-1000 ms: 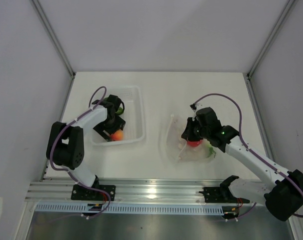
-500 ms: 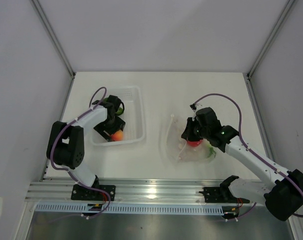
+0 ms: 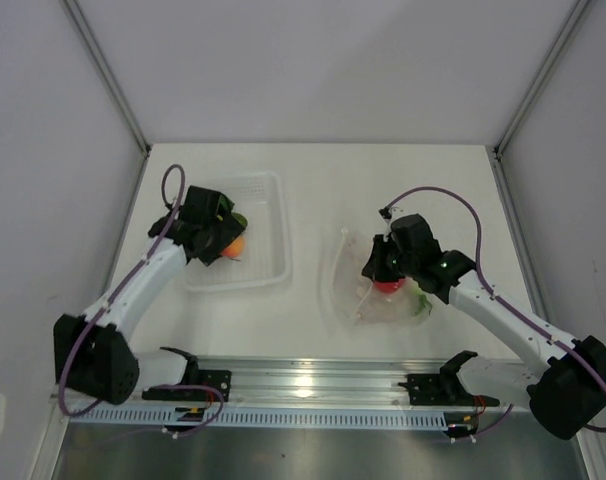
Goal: Place the food in the zip-top bag and seal the zipper
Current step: Pick up the fake fruit from the bin, then place the fake fruit in the zipper food storage bag, then pick up the fake fruit from the bin.
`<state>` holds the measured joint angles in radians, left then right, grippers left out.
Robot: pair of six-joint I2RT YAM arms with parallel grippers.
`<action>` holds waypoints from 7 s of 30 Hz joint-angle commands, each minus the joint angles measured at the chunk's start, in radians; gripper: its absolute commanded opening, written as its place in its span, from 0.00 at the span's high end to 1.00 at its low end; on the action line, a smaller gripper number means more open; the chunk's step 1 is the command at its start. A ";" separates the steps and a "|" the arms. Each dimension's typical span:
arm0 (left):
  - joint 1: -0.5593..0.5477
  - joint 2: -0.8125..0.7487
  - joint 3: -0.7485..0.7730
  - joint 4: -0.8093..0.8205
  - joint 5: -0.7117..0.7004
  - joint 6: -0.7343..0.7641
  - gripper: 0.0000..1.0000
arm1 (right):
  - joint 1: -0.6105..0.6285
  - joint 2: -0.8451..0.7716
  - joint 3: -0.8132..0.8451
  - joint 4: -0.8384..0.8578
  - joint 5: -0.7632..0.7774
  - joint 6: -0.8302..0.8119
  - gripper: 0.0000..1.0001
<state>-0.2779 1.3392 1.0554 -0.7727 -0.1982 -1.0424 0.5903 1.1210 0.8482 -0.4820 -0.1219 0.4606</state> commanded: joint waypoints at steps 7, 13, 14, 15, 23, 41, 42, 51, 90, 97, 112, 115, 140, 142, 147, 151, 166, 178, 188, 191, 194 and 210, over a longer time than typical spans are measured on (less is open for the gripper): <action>-0.023 -0.314 -0.290 0.674 0.406 0.275 0.99 | 0.017 0.011 0.014 0.043 -0.007 0.013 1.00; -0.061 -0.244 -0.350 0.976 0.701 0.260 0.99 | 0.029 0.011 0.020 0.040 0.004 0.021 1.00; -0.088 -0.210 -0.351 1.004 0.730 0.257 0.99 | 0.031 0.011 0.023 0.039 0.005 0.020 1.00; -0.107 -0.192 -0.347 1.027 0.753 0.259 0.99 | 0.031 0.011 0.025 0.039 0.007 0.021 1.00; -0.268 -0.084 -0.324 1.144 0.839 0.282 0.99 | 0.037 0.000 0.038 0.017 0.027 0.021 1.00; -0.434 0.087 -0.307 1.205 0.783 0.213 0.99 | 0.039 -0.049 0.048 0.020 0.016 0.062 1.00; -0.434 0.092 -0.304 1.211 0.786 0.209 0.99 | 0.039 -0.056 0.048 0.019 0.015 0.062 1.00; -0.443 0.147 -0.270 1.187 0.801 0.196 0.71 | 0.037 -0.064 0.051 0.017 0.011 0.067 1.00; -0.288 -0.120 -0.123 0.555 0.292 0.334 0.00 | 0.022 -0.087 0.025 0.008 0.021 0.056 1.00; -0.103 -0.101 -0.038 0.253 0.016 0.217 0.00 | 0.022 -0.089 0.022 0.011 0.018 0.058 1.00; 0.117 0.138 0.035 0.069 -0.038 -0.007 0.01 | 0.022 -0.095 0.018 0.005 0.021 0.055 1.00; 0.135 0.181 0.038 0.073 -0.038 -0.033 0.01 | 0.022 -0.095 0.018 0.003 0.021 0.053 1.00; 0.167 0.402 0.132 0.032 -0.093 -0.136 0.06 | 0.005 -0.093 -0.001 0.005 0.031 0.036 1.00; 0.167 0.391 0.117 0.032 -0.099 -0.151 0.08 | 0.005 -0.090 -0.003 0.006 0.028 0.036 1.00; 0.166 0.341 0.068 0.044 -0.122 -0.177 0.08 | 0.005 -0.092 -0.006 0.008 0.024 0.038 1.00; 0.166 0.308 0.048 0.009 -0.182 -0.238 0.09 | 0.006 -0.096 -0.009 0.008 0.022 0.039 1.00; 0.166 0.317 0.043 -0.031 -0.207 -0.341 0.10 | 0.000 -0.099 -0.014 0.008 0.022 0.032 1.00; 0.166 0.331 0.055 -0.065 -0.221 -0.390 0.01 | -0.007 -0.101 -0.020 0.013 0.013 0.027 1.00; 0.166 0.356 0.051 -0.074 -0.218 -0.410 0.01 | -0.024 -0.109 -0.038 0.017 0.004 0.018 1.00; 0.166 0.354 0.049 -0.070 -0.218 -0.415 0.05 | -0.030 -0.110 -0.041 0.017 0.001 0.016 1.00; 0.166 0.350 0.043 -0.060 -0.207 -0.413 0.13 | -0.035 -0.112 -0.043 0.017 -0.002 0.015 1.00; 0.149 0.253 -0.025 0.018 -0.185 -0.337 0.78 | -0.040 -0.121 -0.038 0.019 -0.015 0.026 1.00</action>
<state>-0.1223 1.6444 1.0412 -0.7788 -0.3870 -1.4124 0.5541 1.0222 0.8040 -0.4877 -0.1265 0.4957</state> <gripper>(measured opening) 0.685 0.003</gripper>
